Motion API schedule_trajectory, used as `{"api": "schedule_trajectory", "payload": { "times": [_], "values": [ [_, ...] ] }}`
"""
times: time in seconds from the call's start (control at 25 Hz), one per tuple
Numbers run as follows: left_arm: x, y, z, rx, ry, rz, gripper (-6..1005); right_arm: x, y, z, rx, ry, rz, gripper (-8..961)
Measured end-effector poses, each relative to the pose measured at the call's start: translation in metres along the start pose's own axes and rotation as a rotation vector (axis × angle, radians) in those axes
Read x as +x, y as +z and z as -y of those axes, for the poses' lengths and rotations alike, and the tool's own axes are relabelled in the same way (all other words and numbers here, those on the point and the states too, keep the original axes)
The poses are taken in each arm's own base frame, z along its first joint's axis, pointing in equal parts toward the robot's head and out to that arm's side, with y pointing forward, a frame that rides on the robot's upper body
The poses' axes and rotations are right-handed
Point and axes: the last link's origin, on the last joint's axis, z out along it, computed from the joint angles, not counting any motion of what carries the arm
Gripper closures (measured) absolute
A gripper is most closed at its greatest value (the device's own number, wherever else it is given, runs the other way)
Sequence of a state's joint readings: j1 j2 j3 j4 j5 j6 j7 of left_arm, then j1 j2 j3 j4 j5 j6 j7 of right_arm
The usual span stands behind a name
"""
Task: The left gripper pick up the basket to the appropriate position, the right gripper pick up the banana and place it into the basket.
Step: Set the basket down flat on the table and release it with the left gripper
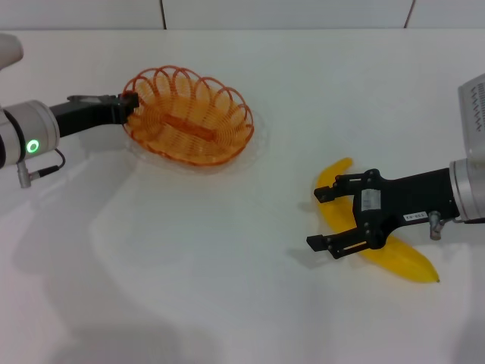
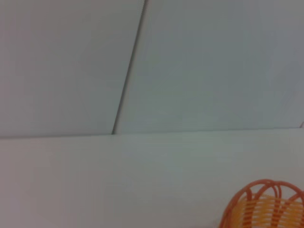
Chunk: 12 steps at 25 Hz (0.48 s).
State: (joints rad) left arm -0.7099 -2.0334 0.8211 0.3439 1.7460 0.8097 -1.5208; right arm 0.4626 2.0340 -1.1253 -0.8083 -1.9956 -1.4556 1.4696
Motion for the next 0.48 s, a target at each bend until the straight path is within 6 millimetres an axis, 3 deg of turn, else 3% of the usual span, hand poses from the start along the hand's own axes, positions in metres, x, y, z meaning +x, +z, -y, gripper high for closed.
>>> {"api": "schedule_trajectory", "payload": {
  "times": [0.48],
  "values": [
    [-0.0093, 0.0000, -0.0020, -0.003, -0.029, 0.009, 924, -0.0014, 0.0004, 0.0006, 0.000, -0.004, 0.000, 62]
  ]
}}
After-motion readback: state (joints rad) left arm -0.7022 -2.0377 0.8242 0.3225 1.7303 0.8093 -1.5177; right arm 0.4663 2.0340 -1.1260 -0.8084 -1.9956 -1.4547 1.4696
